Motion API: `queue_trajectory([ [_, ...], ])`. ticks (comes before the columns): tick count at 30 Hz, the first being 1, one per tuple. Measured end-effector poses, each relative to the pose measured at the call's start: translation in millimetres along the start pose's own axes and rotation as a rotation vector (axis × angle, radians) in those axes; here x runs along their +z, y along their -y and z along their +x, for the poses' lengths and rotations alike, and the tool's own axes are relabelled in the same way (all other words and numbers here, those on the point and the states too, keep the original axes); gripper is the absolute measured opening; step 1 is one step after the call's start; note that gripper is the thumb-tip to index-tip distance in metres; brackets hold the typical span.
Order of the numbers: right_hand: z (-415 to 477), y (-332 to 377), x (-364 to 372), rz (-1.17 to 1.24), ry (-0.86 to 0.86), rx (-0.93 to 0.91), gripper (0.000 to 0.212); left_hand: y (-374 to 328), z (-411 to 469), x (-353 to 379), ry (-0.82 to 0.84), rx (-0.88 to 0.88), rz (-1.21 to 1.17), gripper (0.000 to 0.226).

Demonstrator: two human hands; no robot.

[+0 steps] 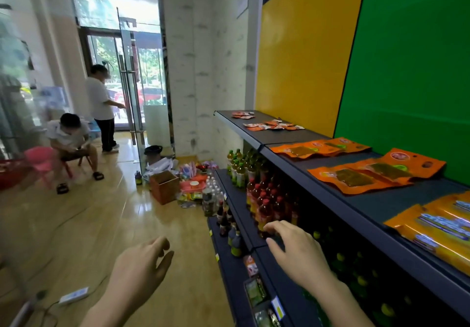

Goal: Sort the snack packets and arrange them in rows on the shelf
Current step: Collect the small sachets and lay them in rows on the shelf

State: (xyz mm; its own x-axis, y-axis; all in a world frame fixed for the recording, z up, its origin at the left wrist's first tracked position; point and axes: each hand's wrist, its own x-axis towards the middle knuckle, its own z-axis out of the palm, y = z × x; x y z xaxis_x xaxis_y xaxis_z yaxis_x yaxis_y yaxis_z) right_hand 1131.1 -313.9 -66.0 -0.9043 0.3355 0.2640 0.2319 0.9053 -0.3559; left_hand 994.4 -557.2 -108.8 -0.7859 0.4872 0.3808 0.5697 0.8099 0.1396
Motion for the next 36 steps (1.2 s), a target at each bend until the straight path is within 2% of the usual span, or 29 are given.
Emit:
queue_trajectory([
  [13, 247.9, -24.8, 72.8, 0.021, -0.03, -0.064, 0.027, 62.6, 219.3, 78.8, -0.051, -0.062, 0.014, 0.023],
  [20, 341.3, -29.8, 91.7, 0.045, -0.031, -0.032, 0.028, 85.4, 307.3, 100.9, -0.07, -0.082, 0.0, 0.022],
  [29, 445.5, -26.7, 118.9, 0.056, -0.067, -0.028, 0.03, 113.6, 416.5, 134.4, -0.074, -0.033, -0.056, 0.021],
  [36, 539.8, -15.5, 133.9, 0.069, -0.227, 0.015, 0.027, 146.5, 542.5, 166.1, -0.064, 0.14, -0.073, 0.023],
])
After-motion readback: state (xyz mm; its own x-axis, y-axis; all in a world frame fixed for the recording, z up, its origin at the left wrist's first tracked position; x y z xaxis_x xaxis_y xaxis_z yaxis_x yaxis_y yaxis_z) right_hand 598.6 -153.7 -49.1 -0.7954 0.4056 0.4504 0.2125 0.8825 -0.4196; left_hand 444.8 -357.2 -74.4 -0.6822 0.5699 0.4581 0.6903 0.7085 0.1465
